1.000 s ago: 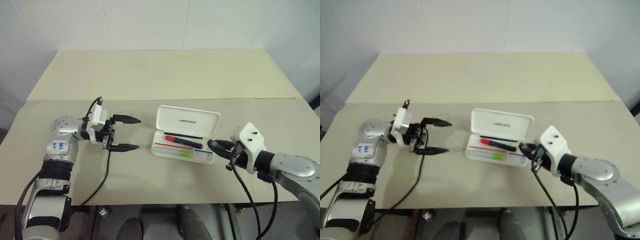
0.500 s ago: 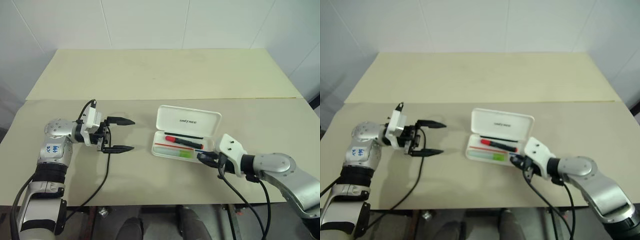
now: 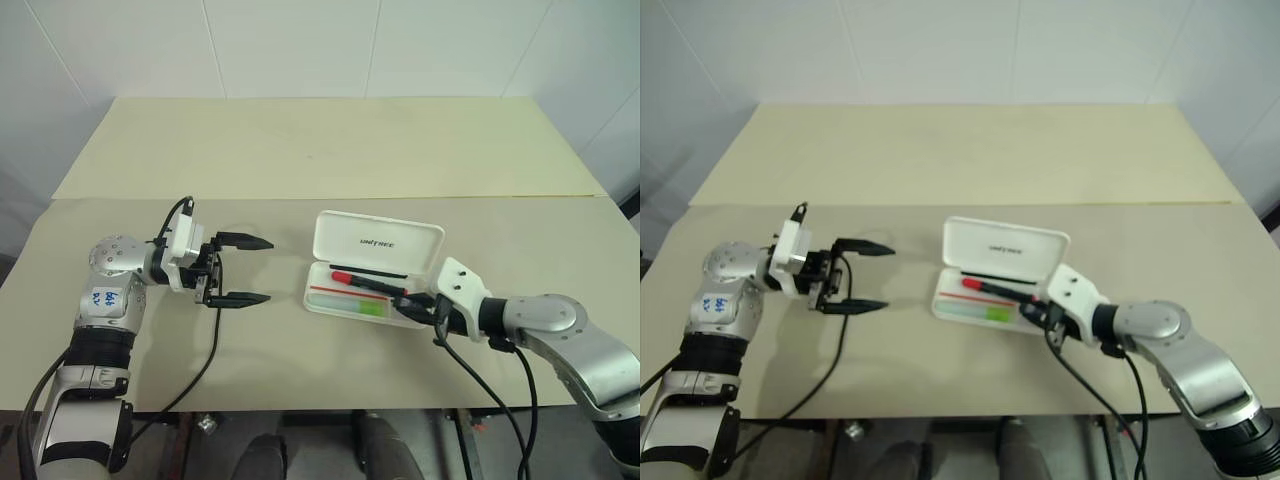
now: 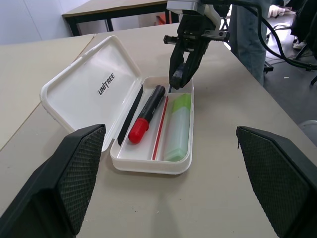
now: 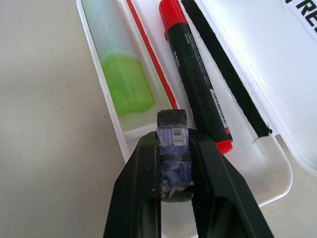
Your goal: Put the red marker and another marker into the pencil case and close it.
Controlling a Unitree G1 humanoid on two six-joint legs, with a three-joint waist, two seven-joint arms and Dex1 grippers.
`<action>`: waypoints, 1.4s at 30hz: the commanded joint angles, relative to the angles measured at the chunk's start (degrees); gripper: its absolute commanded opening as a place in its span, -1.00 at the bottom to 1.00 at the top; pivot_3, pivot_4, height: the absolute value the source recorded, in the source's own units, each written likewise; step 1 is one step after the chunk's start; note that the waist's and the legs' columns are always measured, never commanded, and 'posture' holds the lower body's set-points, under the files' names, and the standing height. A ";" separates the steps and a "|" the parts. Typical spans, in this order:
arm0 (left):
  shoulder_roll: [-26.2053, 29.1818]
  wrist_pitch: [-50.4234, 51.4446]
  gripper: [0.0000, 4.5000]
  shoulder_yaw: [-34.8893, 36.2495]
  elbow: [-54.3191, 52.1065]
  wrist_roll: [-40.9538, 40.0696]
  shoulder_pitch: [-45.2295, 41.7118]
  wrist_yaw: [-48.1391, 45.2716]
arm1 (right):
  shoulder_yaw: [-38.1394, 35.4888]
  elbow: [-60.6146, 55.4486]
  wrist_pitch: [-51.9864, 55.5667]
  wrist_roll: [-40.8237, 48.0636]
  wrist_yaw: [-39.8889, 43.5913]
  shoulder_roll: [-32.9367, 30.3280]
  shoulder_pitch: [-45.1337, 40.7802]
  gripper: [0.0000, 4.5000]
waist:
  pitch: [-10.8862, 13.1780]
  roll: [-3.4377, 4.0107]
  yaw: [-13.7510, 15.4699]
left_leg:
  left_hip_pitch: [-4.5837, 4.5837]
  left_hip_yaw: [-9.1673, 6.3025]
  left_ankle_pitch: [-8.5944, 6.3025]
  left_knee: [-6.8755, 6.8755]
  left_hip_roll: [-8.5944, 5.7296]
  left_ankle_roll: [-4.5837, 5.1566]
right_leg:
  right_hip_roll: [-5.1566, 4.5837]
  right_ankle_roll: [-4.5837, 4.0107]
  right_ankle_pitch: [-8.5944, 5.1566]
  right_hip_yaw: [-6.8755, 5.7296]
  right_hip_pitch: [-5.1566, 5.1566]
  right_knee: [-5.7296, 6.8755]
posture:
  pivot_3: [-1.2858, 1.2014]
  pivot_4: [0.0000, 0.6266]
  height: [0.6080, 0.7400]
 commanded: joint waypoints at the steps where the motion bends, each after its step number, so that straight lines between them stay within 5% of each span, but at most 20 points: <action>1: 0.00 0.18 1.00 0.96 -2.03 -1.04 0.17 -0.63 | -1.20 -1.41 -0.49 0.29 0.74 0.29 -0.86 -0.25 | 0.00 0.00 0.03 | -0.09 0.00 0.00 0.04 0.00 0.00 | 0.00 0.00 0.00 0.00 -0.11 0.07 | 0.03 -0.52 1.00; 9: -0.39 0.08 1.00 0.87 -2.14 -1.04 0.21 -0.55 | -2.53 -3.24 0.85 1.12 1.83 -0.75 0.62 0.99 | 0.00 0.00 0.03 | -0.15 0.00 0.00 0.13 -0.01 0.00 | 0.01 -0.01 0.00 0.00 -0.23 0.25 | 0.03 -0.52 1.00; 19: -2.25 -1.25 1.00 1.39 -1.37 -1.26 -0.40 0.24 | -7.34 -7.78 3.35 3.28 0.26 -0.36 1.67 0.99 | 0.00 0.00 0.07 | -0.16 0.00 0.00 0.25 -0.02 0.00 | 0.01 -0.02 0.00 0.01 -0.22 0.35 | 0.03 -0.52 1.00; 26: -4.09 -2.11 1.00 1.57 0.81 -0.37 -2.78 2.37 | -17.72 -15.27 4.24 9.08 -4.43 4.07 4.88 0.99 | 0.00 -0.01 0.15 | -0.18 0.00 0.00 0.29 -0.02 0.00 | 0.01 -0.02 0.01 0.01 -0.22 0.37 | 0.03 -0.52 1.00; 30: -4.73 -3.02 1.00 0.77 5.65 2.53 -6.36 5.31 | -24.66 -20.13 4.46 16.08 -5.25 6.45 6.33 0.99 | 0.00 -0.01 0.17 | -0.16 -0.01 0.00 0.34 -0.03 0.00 | 0.02 -0.02 0.03 0.01 -0.22 0.42 | 0.03 -0.52 1.00; 42: -10.51 -10.40 1.00 -0.68 28.23 9.17 -22.84 6.26 | -32.21 -23.77 1.27 18.56 -8.94 7.51 14.61 0.99 | 0.00 -0.06 0.31 | -0.22 -0.01 0.00 0.53 -0.09 0.01 | 0.01 0.06 0.11 0.02 -0.14 0.39 | 0.03 -0.52 1.00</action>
